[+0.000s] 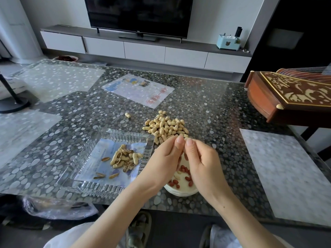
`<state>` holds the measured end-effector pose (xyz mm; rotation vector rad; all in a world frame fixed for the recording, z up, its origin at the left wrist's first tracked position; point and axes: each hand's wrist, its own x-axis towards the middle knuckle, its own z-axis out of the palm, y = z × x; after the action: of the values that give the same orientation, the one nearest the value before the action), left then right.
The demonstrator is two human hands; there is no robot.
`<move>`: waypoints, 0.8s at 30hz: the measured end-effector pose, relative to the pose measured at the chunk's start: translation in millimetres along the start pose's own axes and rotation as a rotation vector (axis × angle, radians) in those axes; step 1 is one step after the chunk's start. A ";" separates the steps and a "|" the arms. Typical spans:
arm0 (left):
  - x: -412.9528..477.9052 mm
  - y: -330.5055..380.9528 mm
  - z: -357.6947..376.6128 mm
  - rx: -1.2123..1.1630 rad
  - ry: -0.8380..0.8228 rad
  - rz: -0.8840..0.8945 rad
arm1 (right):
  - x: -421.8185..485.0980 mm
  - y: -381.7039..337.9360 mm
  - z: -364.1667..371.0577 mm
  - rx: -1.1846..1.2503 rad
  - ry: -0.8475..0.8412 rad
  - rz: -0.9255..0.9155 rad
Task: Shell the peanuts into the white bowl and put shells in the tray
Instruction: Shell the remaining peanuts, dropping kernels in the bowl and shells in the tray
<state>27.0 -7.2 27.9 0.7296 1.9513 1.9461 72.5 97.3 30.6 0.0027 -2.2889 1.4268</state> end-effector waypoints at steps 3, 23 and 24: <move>-0.2 -2.8 0.9 0.047 -0.001 0.015 | -2.5 -3.9 -1.3 0.057 0.012 0.072; 6.6 -1.8 -0.9 -0.234 -0.055 -0.331 | 12.4 10.0 -18.6 0.446 -0.115 0.806; 7.5 -1.4 -1.9 -0.263 -0.046 -0.348 | 13.2 10.1 -20.2 0.483 -0.119 0.818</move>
<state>19.6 -4.7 27.8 0.3361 1.6224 1.8967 65.6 122.3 34.4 -0.7959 -2.0444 2.4000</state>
